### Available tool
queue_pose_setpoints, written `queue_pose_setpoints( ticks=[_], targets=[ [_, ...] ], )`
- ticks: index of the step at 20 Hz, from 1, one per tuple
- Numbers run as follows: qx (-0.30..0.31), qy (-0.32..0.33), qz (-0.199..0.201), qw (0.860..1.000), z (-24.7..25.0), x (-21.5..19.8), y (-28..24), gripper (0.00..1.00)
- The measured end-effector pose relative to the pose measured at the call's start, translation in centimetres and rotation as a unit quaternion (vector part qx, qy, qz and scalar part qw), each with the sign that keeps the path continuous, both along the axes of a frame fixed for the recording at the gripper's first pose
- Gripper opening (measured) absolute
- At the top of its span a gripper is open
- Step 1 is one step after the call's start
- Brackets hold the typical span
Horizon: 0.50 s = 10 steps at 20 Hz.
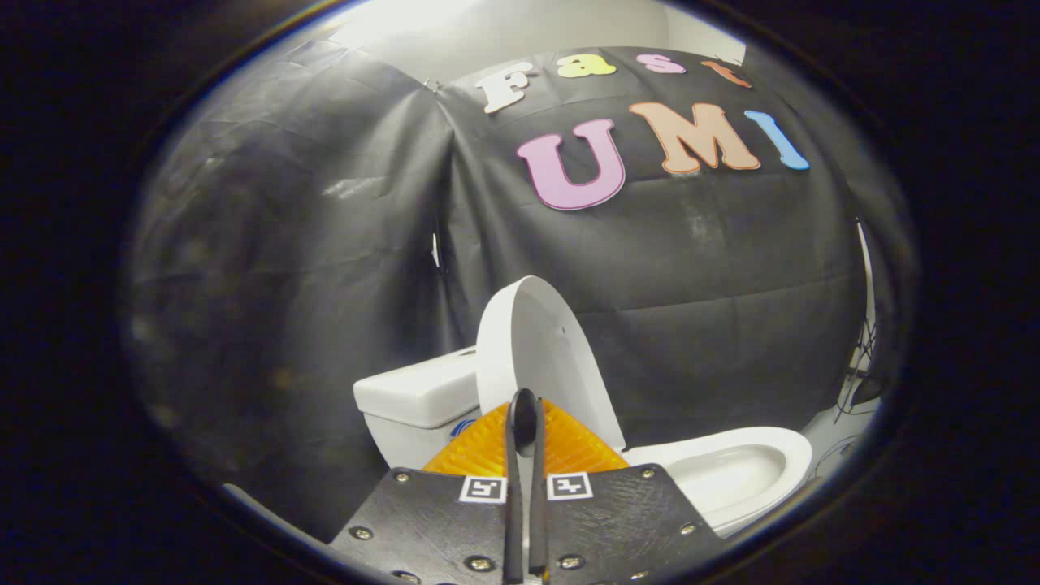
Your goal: Open the toilet lid.
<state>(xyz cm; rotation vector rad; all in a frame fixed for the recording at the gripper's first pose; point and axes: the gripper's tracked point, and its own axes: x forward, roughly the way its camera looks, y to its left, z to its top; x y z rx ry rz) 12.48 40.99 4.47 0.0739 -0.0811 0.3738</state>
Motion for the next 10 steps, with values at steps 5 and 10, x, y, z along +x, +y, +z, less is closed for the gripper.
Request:
queue_pose_setpoints(
  ticks=[5, 10],
  targets=[
    [0.025, 0.022, 0.036, 0.999, 0.6, -1.4, 0.7, 0.17],
    [0.047, 0.029, 0.006, 0.998, 2.9, -2.6, -2.7, 0.44]
  ],
)
